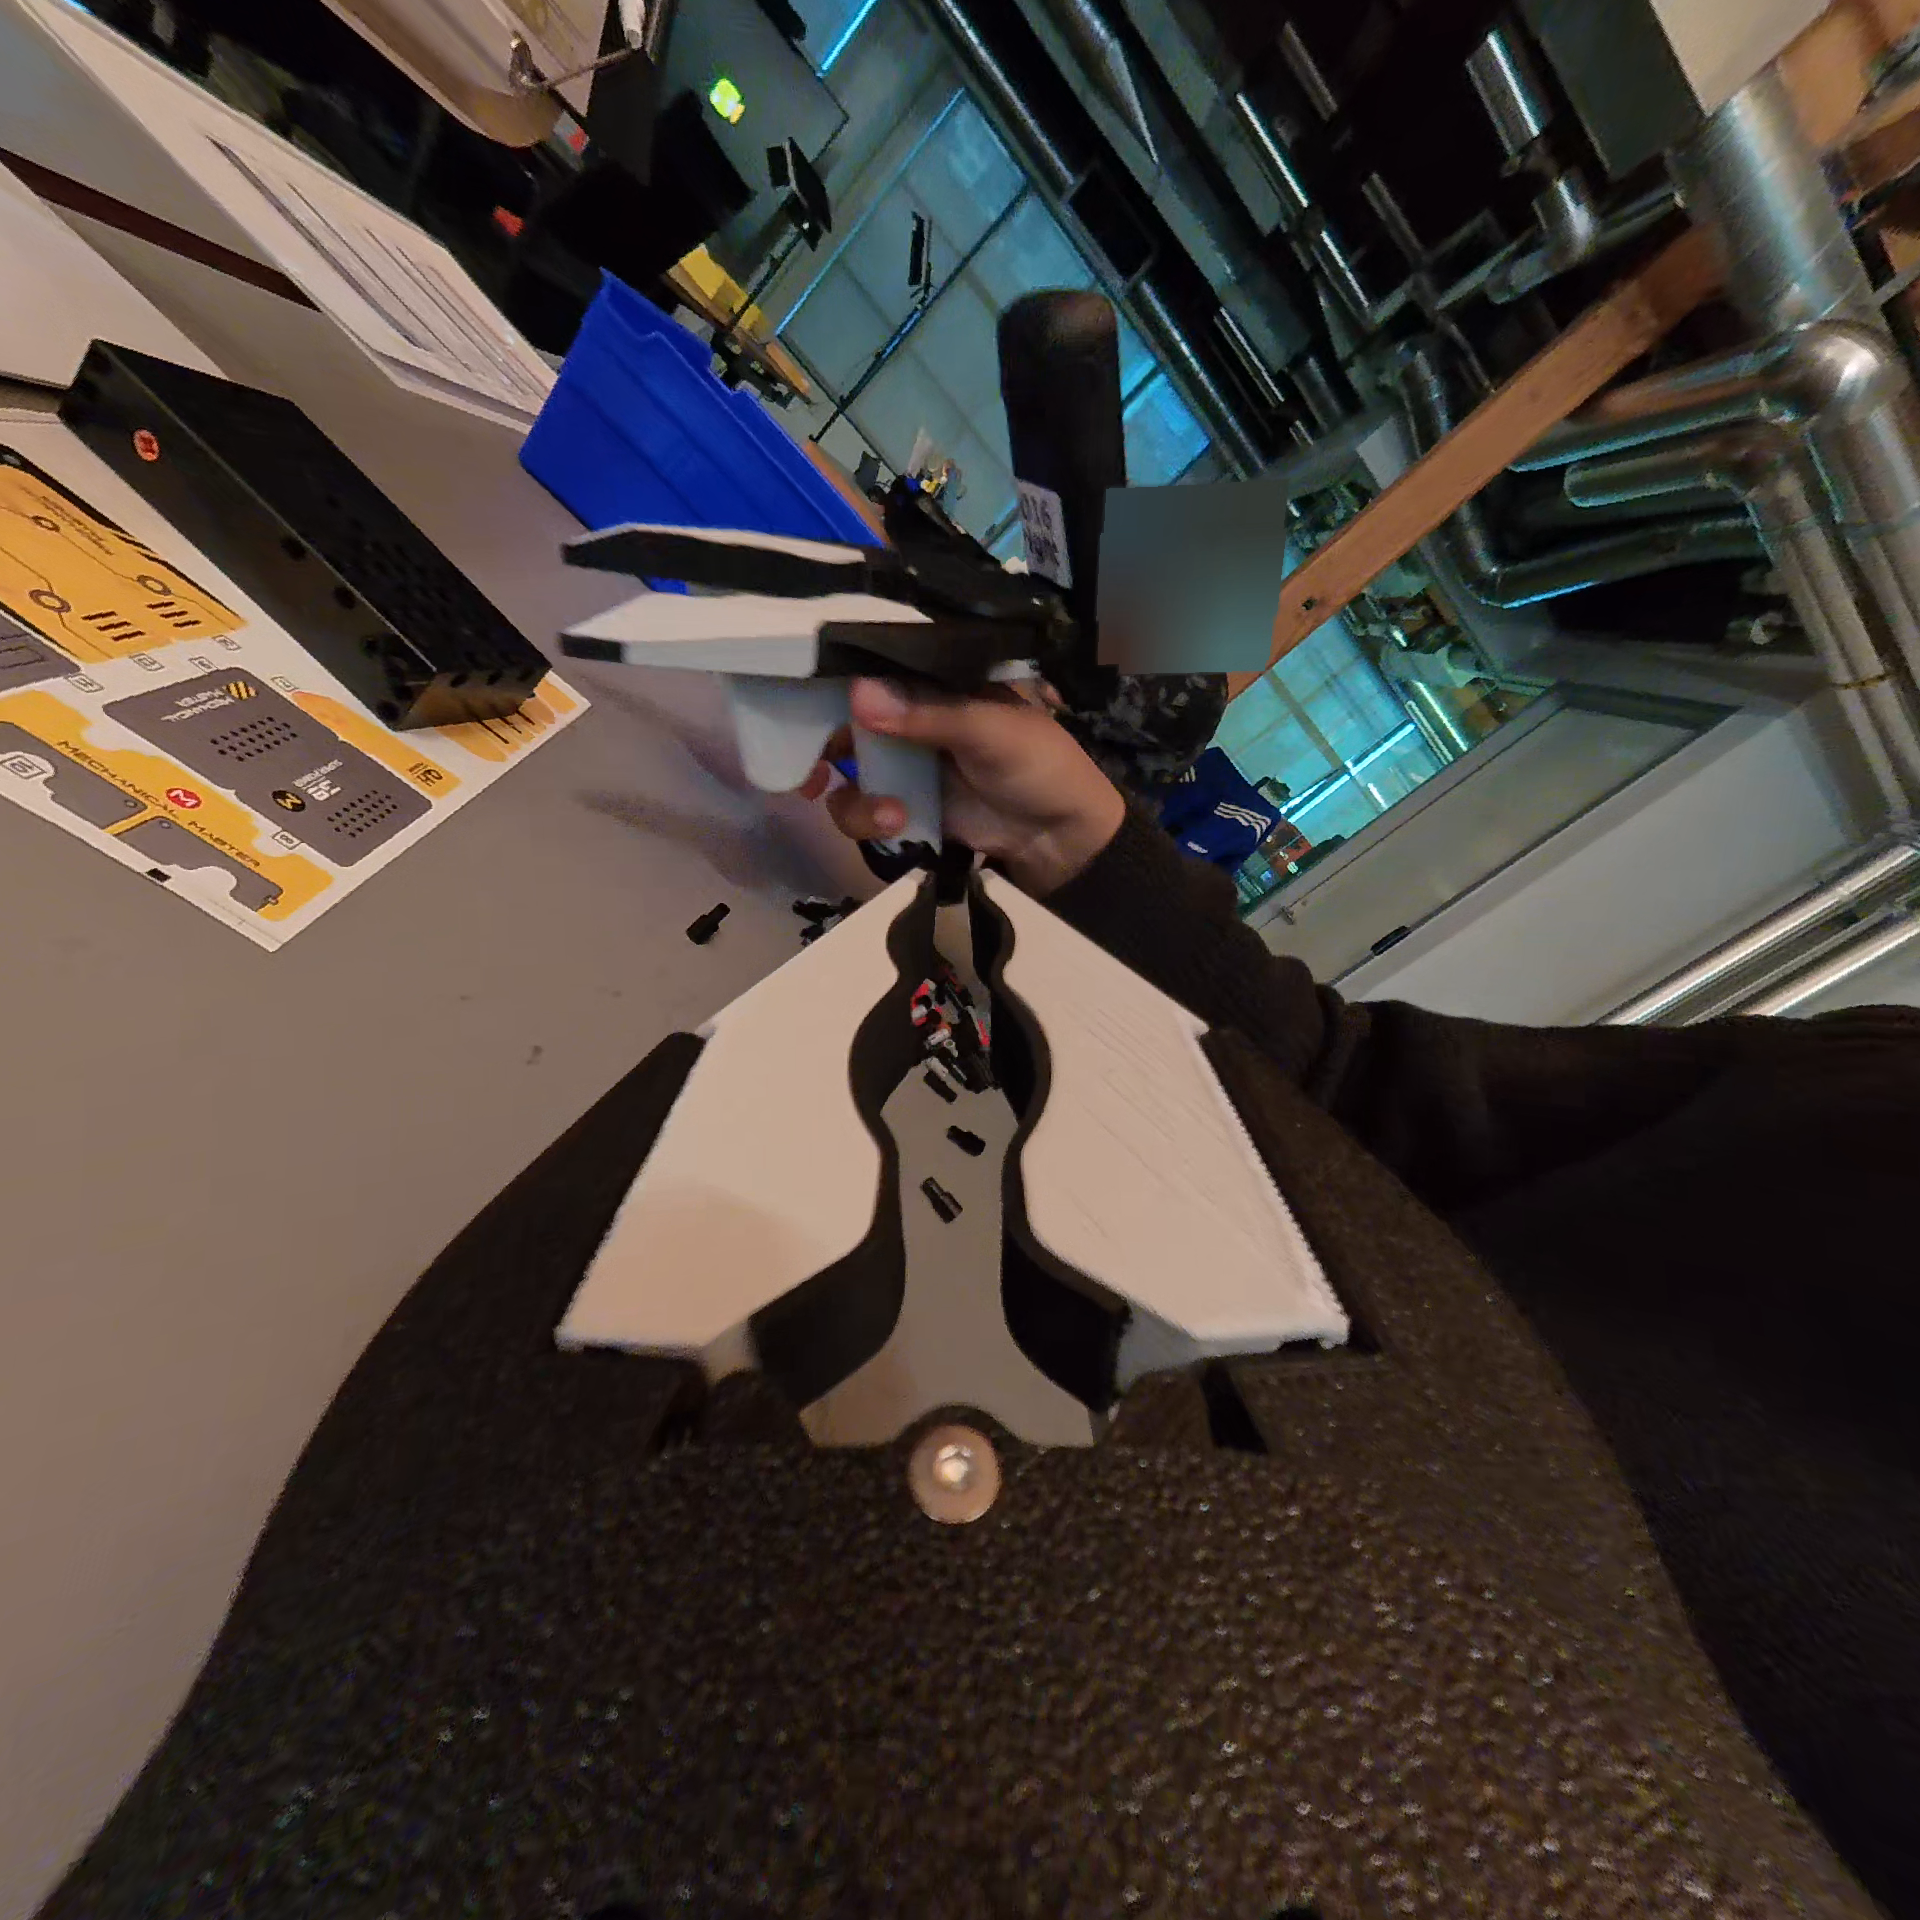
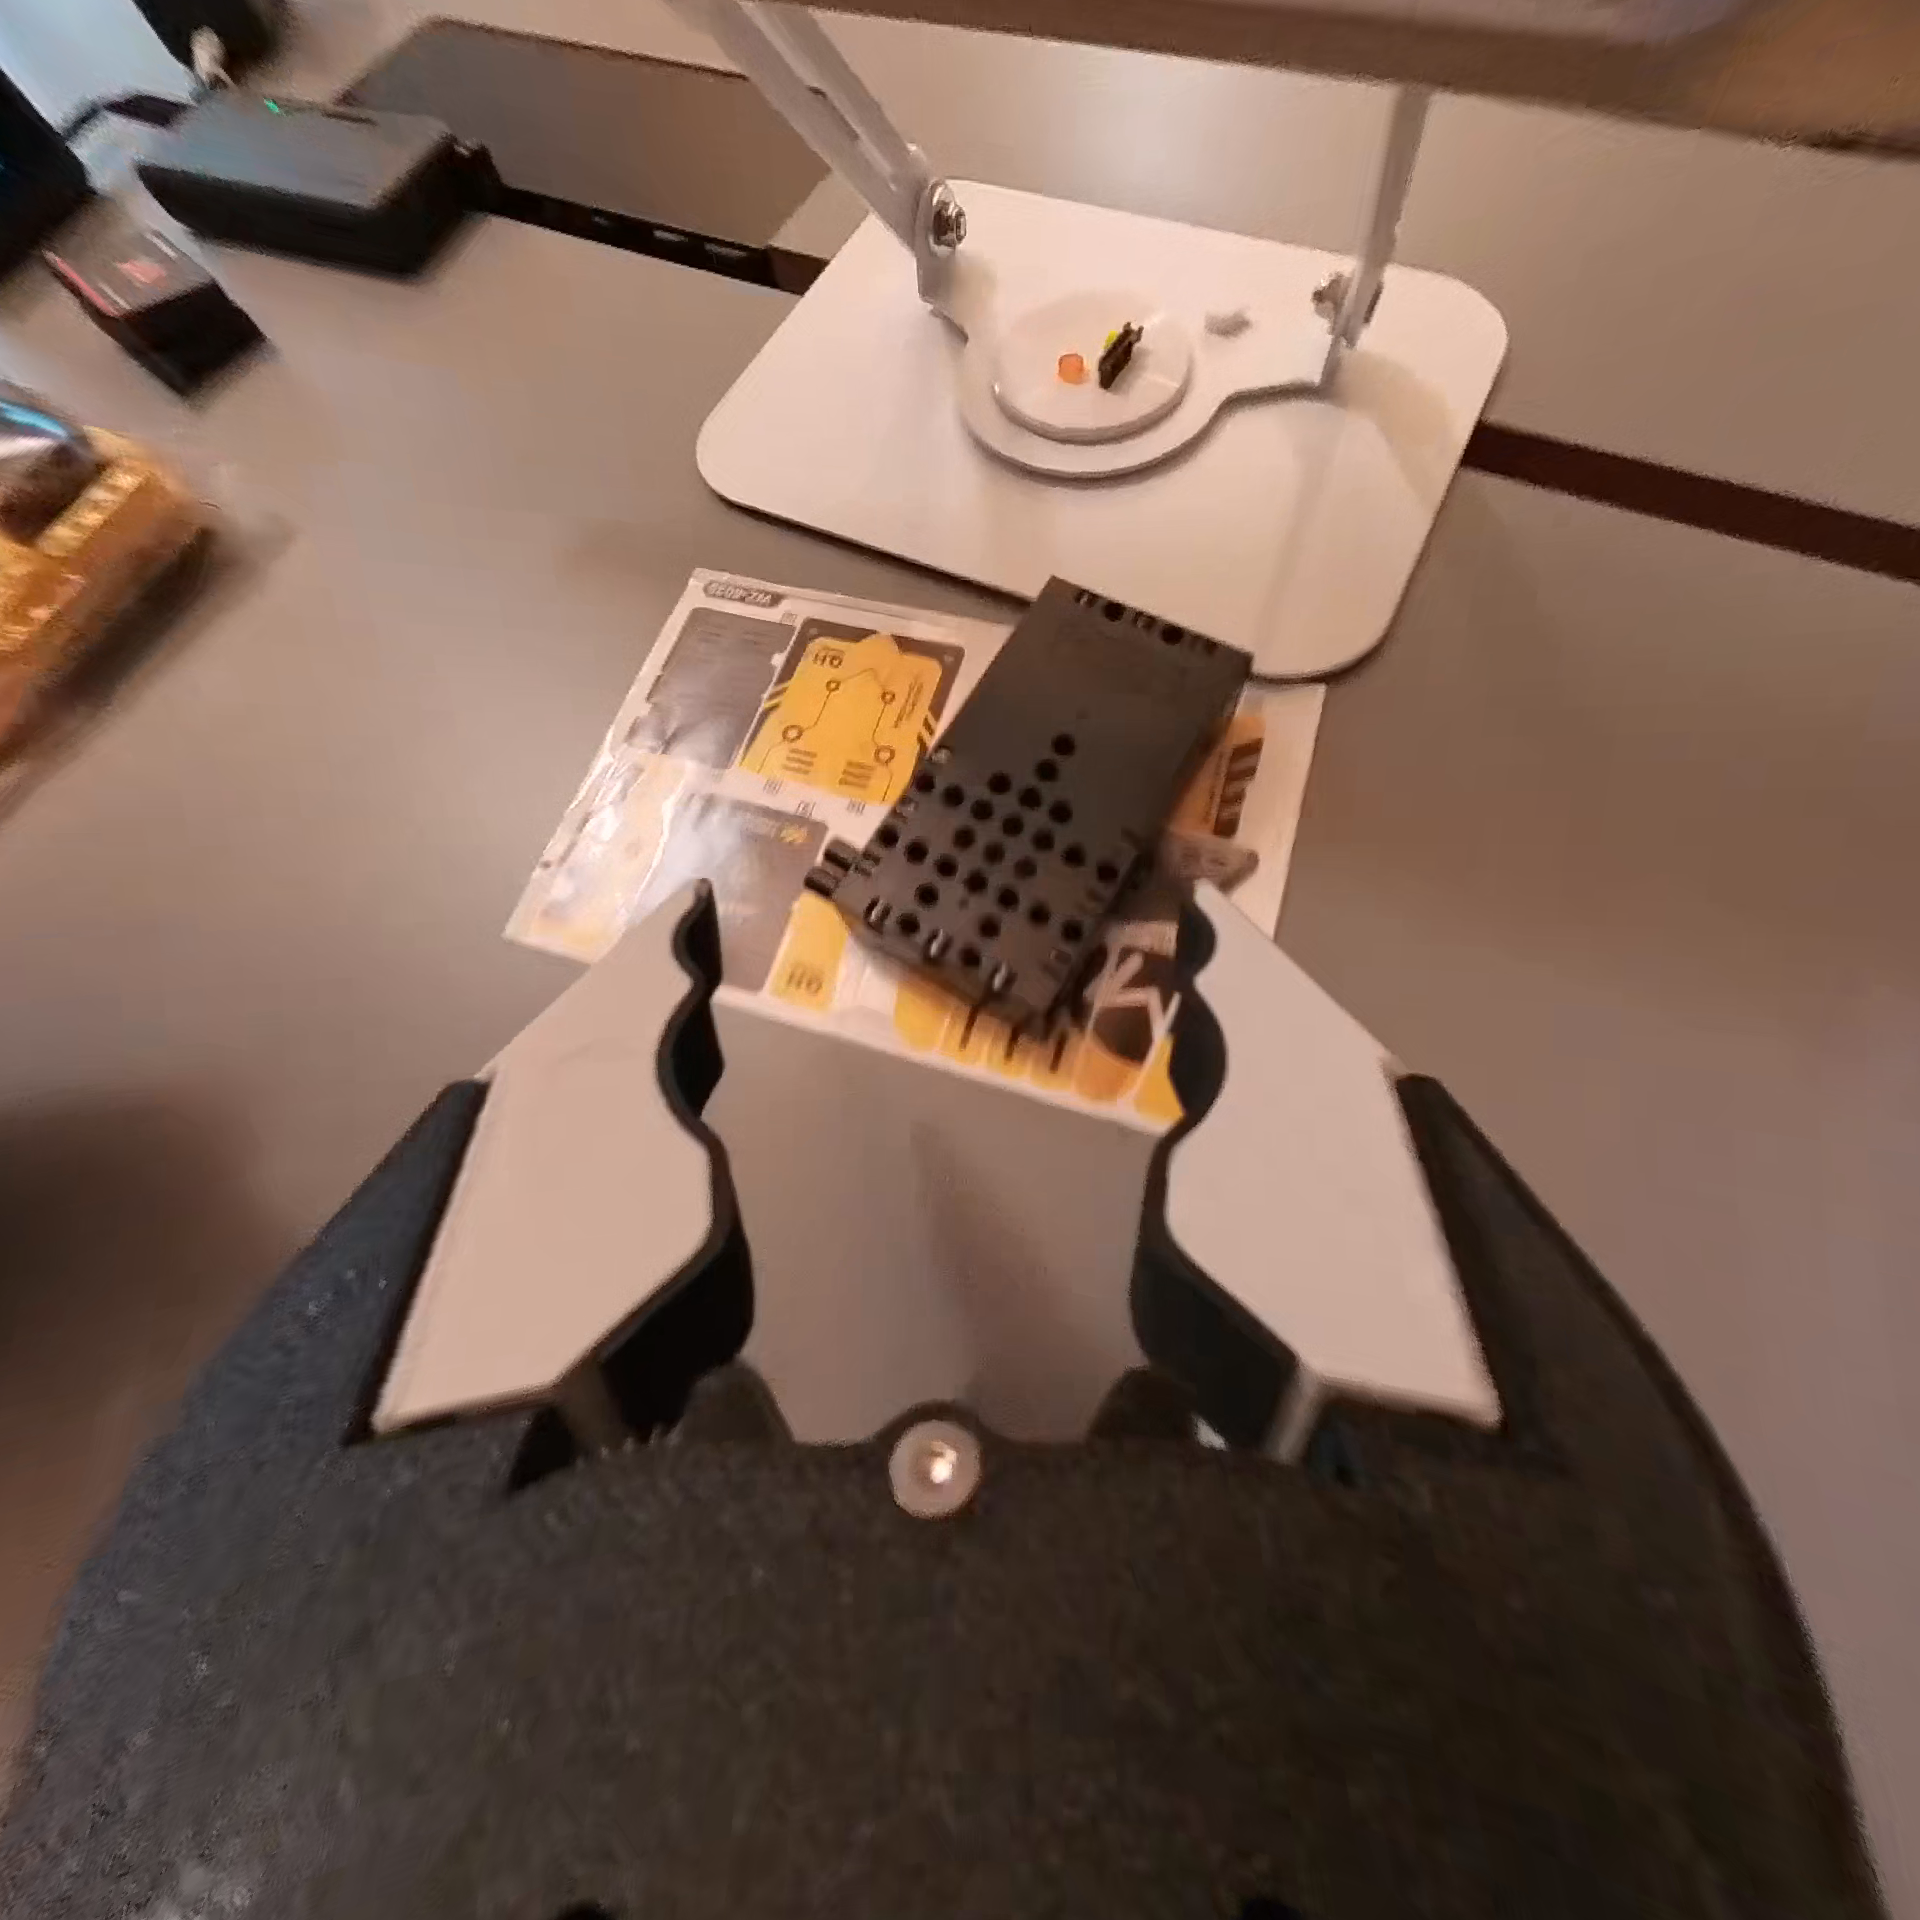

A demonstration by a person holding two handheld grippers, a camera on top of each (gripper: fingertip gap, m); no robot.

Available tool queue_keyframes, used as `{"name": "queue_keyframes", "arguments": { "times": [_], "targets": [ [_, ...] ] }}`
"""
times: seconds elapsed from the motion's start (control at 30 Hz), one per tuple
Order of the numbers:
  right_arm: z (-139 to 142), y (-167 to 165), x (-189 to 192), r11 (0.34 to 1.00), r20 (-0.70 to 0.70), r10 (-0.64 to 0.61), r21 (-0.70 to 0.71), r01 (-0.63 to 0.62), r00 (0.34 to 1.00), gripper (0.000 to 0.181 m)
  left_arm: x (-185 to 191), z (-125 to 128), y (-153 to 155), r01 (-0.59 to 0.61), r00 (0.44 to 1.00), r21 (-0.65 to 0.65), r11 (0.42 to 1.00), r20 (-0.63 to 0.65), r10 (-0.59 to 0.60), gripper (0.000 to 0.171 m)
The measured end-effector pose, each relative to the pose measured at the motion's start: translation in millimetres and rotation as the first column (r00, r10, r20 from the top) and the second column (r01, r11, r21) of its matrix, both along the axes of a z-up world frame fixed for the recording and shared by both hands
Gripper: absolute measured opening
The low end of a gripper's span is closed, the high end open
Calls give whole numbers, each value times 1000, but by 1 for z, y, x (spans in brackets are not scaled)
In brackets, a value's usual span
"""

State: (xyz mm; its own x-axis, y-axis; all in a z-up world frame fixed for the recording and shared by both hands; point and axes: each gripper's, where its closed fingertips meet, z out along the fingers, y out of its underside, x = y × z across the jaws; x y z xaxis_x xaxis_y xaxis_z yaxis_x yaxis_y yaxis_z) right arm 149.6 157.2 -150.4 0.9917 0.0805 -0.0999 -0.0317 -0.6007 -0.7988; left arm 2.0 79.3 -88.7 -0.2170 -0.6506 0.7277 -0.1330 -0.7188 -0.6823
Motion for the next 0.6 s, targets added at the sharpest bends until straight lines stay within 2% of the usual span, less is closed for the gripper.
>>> {"name": "queue_keyframes", "arguments": {
  "times": [0.1, 0.17, 0.23, 0.27, 0.43, 0.6],
  "targets": [
    [-6, 36, 9, 1000, 149, -27, -3, 28, 988, 88, 2, -3, -1, 3, 1000, -3, 1000, -7, -3, 5],
    [-18, 56, 22, 996, 211, -36, -68, 51, 977, 88, 3, -4, -2, 7, 1000, -16, 1000, -8, -7, 5],
    [-42, 63, 24, 977, 153, 4, -211, 28, 988, 95, 5, -7, -4, 9, 1000, -31, 999, -11, -10, 5],
    [-52, 61, 22, 958, 109, 20, -287, 12, 994, 109, 6, -8, -5, 15, 1000, -39, 999, -12, -15, 5],
    [-50, 64, 18, 956, 84, 35, -295, -9, 996, 80, 10, -8, -17, 71, 997, -71, 995, -20, -73, 6],
    [-37, 65, 16, 956, 84, 67, -292, -40, 994, 68, 9, -6, -22, 65, 997, 35, 997, -50, -63, 7]
  ]
}}
